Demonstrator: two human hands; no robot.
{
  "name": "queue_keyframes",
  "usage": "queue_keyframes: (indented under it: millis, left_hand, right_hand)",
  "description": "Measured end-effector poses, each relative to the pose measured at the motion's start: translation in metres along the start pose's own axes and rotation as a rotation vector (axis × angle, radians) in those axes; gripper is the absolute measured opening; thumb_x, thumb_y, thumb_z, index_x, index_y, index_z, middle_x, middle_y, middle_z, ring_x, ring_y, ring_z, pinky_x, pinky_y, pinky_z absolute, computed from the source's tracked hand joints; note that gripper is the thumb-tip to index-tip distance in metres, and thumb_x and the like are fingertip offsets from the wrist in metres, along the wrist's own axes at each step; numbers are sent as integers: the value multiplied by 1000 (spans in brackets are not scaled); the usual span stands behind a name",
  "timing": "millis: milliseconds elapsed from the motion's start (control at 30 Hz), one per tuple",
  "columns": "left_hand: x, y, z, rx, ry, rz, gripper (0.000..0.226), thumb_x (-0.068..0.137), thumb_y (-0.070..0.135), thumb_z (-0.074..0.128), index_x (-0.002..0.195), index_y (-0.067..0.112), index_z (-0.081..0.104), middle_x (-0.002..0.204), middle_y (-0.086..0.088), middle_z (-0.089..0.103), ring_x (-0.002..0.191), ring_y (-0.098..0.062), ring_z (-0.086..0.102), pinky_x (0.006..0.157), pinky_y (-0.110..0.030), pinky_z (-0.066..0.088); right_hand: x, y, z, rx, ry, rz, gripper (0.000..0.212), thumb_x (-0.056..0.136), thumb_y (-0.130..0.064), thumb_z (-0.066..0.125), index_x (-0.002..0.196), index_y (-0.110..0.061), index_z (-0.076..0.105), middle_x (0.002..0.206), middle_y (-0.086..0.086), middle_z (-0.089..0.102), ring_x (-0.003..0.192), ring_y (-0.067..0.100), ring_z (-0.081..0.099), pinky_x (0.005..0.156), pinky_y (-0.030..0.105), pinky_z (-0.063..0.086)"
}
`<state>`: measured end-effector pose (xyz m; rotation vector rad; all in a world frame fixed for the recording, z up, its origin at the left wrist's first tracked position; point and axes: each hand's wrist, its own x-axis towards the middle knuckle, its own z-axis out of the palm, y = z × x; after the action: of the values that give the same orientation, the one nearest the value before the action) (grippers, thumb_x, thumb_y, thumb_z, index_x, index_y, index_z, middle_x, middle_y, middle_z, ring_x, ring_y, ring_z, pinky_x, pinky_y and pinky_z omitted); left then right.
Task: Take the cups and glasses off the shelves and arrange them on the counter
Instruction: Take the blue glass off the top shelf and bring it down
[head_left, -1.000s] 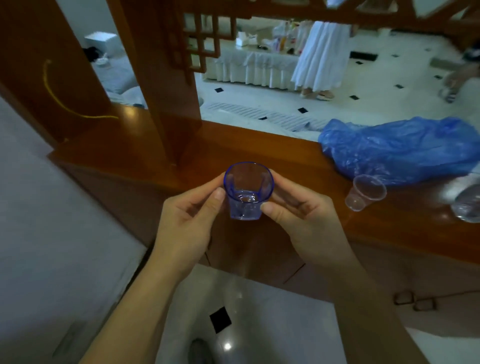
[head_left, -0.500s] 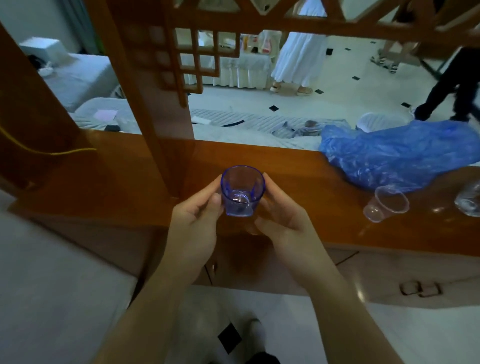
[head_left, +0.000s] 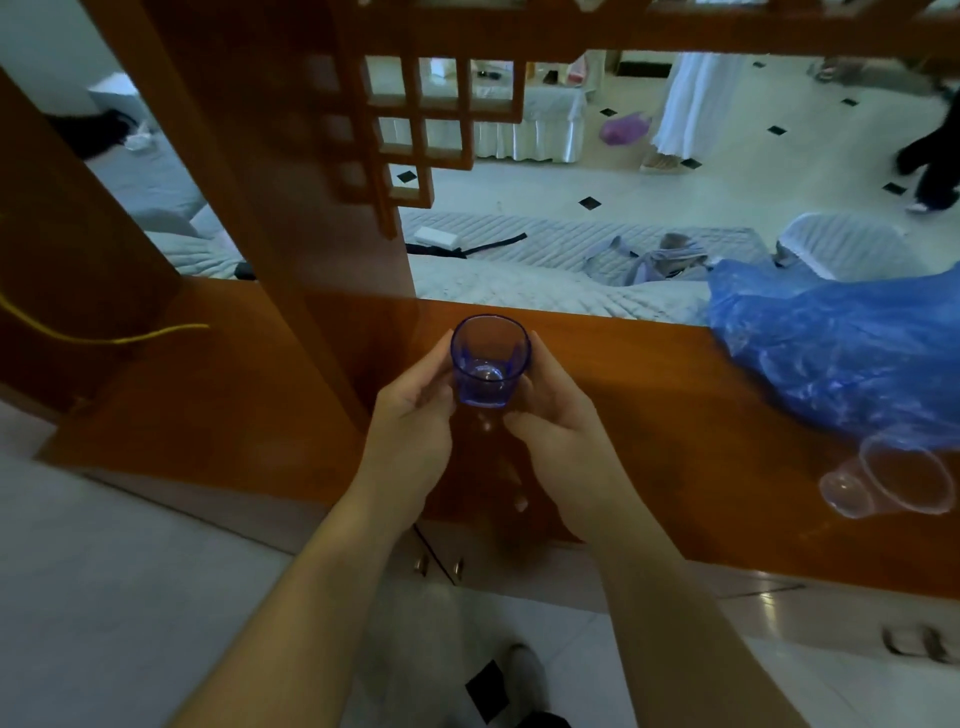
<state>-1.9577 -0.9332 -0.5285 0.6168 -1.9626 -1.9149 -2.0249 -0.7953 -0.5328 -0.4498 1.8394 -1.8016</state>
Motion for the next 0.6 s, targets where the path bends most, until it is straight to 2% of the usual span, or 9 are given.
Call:
queue_keyframes:
  millis: [67,133,200,267,333,400,467,533,600]
  left_hand:
    - [12,1,5,-4,28,-53,57,104,-7,41,142,30,62,119,25,74,121,6,63,115,-37,45]
    - [21,2,7,-4,19,-85,63,100,-11,39,140,31,63,119,24,75,121,5,63,115,-34,45]
    - [27,2,7,-12,-27,-95,72,93,-16,38,136,35,65,124,22,74,124,4,62,111,-30,45]
    - [32,3,6,-40,-58,-101,77,88,-18,37,136,35,64,129,19,72,126,3,61,109,-28,44]
    - [35,2,6,-89,-71,-111,72,89,-15,37,137,33,64,132,16,71,128,1,61,109,-28,44]
    - [38,2,7,-153,-40,-148,57,98,-2,38,137,30,65,132,14,72,128,-2,62,111,-29,44]
    - [43,0,9,-209,15,-224,42,105,20,40,140,27,63,135,10,70,130,-8,61,118,-37,39]
    - [48,-1,9,-241,20,-278,44,108,40,37,140,26,63,139,7,67,132,-10,58,122,-40,34]
    - [54,-2,10,-243,-2,-301,58,107,55,27,145,27,59,146,7,63,137,-11,54,122,-38,31]
  right_hand:
    - [12,2,1,-3,5,2,84,89,-2,56,163,-31,29,148,10,60,105,14,62,88,30,53]
    - [20,1,-1,17,9,-7,77,93,1,56,161,-28,34,146,8,62,112,17,65,89,22,57]
    - [27,-2,-2,56,10,-16,67,98,6,55,154,-29,44,142,-3,65,125,9,63,100,25,54]
    - [32,-4,-3,110,20,-4,61,100,6,53,150,-29,49,140,-10,66,128,0,60,113,30,46]
    - [37,-4,-3,158,44,50,55,104,-2,53,151,-30,51,136,-15,69,128,-1,60,117,33,42]
    - [43,-6,-2,203,83,103,42,107,-18,54,145,-35,58,133,-17,71,126,0,62,116,32,42]
    - [51,-7,-2,265,126,180,38,106,-38,54,144,-34,60,138,-12,68,129,5,60,117,35,41]
    - [59,-6,-2,312,151,253,45,106,-50,46,144,-31,60,138,-9,67,130,7,58,117,35,39]
    - [63,-1,-2,309,116,235,52,108,-57,33,149,-33,53,132,-16,66,128,4,55,117,36,35]
